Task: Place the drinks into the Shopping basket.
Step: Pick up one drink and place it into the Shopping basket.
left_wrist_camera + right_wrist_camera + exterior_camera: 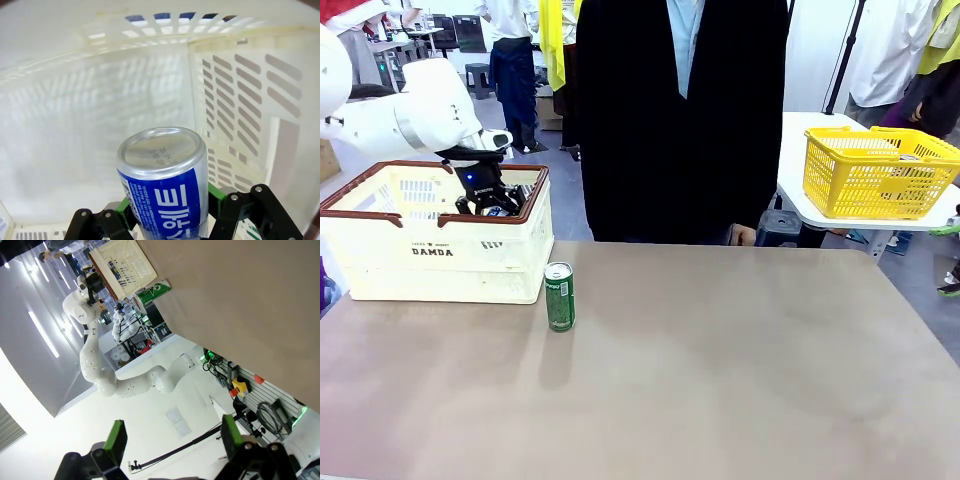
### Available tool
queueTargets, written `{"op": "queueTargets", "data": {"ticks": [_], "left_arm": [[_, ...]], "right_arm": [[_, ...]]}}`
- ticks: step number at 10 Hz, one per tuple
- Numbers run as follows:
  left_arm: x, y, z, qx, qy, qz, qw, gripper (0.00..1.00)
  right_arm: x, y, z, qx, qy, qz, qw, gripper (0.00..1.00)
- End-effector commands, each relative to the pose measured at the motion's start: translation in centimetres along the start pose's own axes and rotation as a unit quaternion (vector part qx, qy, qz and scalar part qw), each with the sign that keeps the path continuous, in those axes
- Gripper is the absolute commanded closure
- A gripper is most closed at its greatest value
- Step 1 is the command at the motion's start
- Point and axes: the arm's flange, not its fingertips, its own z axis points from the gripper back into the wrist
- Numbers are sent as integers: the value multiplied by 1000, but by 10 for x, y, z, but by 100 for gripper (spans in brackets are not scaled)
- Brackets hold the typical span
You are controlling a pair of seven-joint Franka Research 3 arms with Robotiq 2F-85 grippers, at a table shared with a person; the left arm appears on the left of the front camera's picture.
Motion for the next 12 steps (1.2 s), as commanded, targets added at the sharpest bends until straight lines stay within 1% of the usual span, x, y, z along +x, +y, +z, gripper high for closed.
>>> {"op": "queueTargets", "data": {"ticks": [1, 2, 3, 6, 8, 9, 10, 11, 12], "left_arm": [[5, -3, 5, 11, -3, 8, 1000, 74], [6, -2, 5, 13, -3, 13, 1000, 17], [6, -2, 6, 15, -5, 14, 1000, 0], [2, 2, 20, 24, -22, 10, 999, 0], [-5, 4, 49, 28, -37, -1, 999, 0], [-9, 4, 67, 24, -45, -16, 999, 0], [-20, 4, 98, -5, -40, -43, 998, 0], [-34, 5, 124, -44, -33, -51, 997, 0], [-58, 11, 157, -110, -3, -85, 990, 0]], "right_arm": [[-3, 2, -3, -3, -5, -5, 1000, 0], [-3, 2, -3, -3, -5, -5, 1000, 0], [-3, 2, -3, -3, -5, -5, 1000, 0], [-3, 2, -3, -3, -5, -5, 1000, 0], [-3, 2, -3, -3, -5, -5, 1000, 0], [-3, 2, -3, -3, -5, -5, 1000, 0], [-3, 2, -3, -3, -5, -5, 1000, 0], [-3, 2, -3, -3, -5, -5, 1000, 0], [-3, 2, -3, -3, -5, -5, 1000, 0]]}}
